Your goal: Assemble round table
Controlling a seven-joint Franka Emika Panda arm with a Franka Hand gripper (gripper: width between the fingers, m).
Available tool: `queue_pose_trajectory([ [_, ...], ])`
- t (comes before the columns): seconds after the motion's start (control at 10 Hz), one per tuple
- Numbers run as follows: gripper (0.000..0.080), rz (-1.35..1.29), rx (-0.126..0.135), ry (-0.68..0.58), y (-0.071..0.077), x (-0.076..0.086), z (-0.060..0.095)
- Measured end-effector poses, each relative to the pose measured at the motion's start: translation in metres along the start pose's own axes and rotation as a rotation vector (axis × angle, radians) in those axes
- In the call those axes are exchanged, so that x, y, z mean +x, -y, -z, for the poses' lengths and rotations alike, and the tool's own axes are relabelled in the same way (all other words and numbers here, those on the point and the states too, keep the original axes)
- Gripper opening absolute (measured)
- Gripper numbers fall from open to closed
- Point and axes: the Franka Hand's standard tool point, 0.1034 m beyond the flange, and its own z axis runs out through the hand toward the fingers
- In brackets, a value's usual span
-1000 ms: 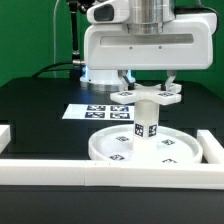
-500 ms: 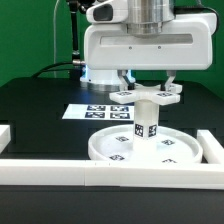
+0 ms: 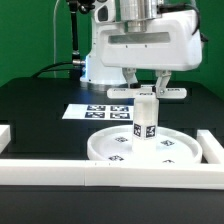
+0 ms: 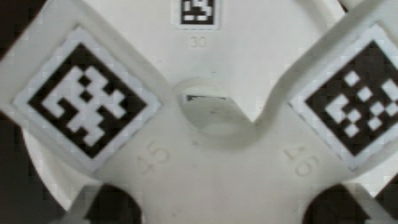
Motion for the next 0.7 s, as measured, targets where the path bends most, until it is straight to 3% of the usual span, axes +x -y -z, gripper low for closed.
queue_pose_trajectory([
  [0.2, 0.0445, -0.180, 0.011, 0.009, 0.0014, -0.0016, -0.0004],
  [0.3, 0.0445, -0.326, 0.034, 0.031, 0.0014, -0.0006, -0.0003],
  [0.7, 0.0445, -0.714, 0.040, 0.037, 0.0039, -0.0022, -0.0011],
])
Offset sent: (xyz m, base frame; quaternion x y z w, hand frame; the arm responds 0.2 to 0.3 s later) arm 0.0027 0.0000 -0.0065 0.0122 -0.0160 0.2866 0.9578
